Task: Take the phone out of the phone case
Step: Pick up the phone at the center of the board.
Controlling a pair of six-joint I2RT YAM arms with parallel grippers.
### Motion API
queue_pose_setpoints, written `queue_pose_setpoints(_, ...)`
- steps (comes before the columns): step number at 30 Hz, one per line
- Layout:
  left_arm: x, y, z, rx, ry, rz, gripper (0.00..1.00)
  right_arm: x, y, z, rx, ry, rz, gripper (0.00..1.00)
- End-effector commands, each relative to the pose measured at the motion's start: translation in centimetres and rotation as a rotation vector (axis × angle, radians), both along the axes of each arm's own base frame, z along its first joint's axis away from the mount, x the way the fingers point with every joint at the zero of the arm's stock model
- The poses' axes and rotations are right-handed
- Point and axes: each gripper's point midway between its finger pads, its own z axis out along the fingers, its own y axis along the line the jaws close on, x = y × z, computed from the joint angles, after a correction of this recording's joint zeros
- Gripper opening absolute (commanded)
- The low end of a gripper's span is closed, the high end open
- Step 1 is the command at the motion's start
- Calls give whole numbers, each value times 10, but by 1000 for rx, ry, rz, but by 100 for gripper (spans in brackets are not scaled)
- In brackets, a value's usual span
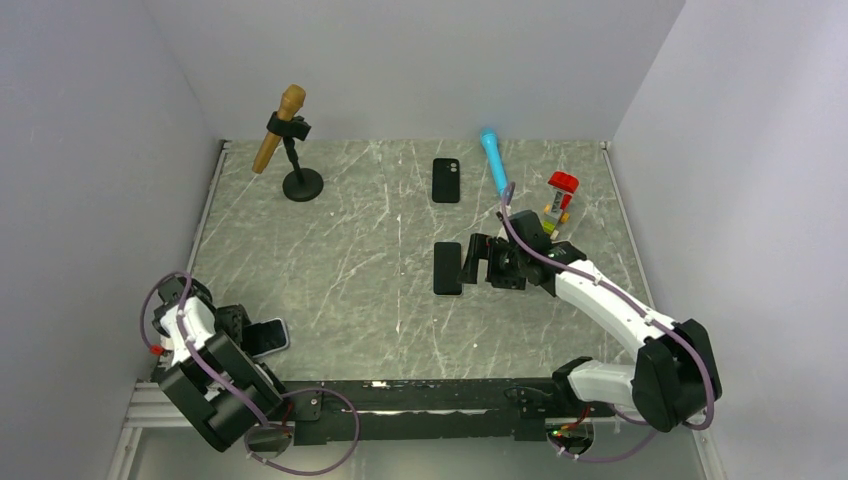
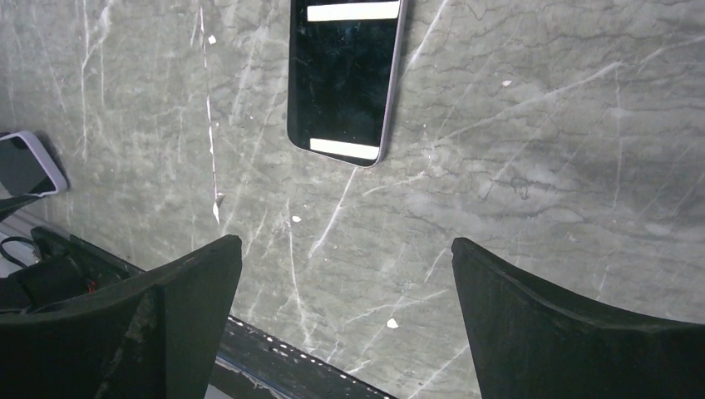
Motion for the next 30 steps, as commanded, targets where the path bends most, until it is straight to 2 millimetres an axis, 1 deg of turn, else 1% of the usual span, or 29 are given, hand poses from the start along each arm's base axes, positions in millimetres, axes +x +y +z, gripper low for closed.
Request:
queue_pose_setpoints(1,43,23,-5,116,-200,-86,38,-1,-6,3,-10,-20,-28,100)
queue_pose_setpoints(4,44,19,-5,119,-201,-141,36,-8,-3,5,32,-16,-40,100)
queue_pose_setpoints(6,50,16,-4,127,-220,-191,33,-14,-5,3,47,-16,-47,100)
queue_pose_setpoints(9,63,2,-2,94,-259,-280,26,-16,-10,1,18,-22,-40,100)
queue_pose_setpoints(12,81,-16,4,79,-283,-402,15,-12,-10,2,4,-33,-30,100)
queue_pose_setpoints(14,96,-31,16,75,-313,-502,5,-10,-5,3,21,-19,-22,100)
queue_pose_setpoints(16,110,-45,28,75,-349,-601,2,-11,5,4,77,-12,-2,100)
queue_pose_setpoints(18,119,-60,37,78,-363,-690,0,-17,15,-1,131,19,34,100)
queue_pose_setpoints(21,130,-83,50,65,-384,-790,0,-23,23,-7,167,53,77,100)
queue_pose_setpoints(25,147,-120,71,59,-460,-925,0,-15,27,-6,142,32,131,100)
queue_pose_setpoints(28,150,-146,86,29,-489,-1002,0,-10,30,0,134,40,151,100)
queue_pose_setpoints(30,149,-168,95,5,-521,-1064,0,-9,34,8,162,19,162,100)
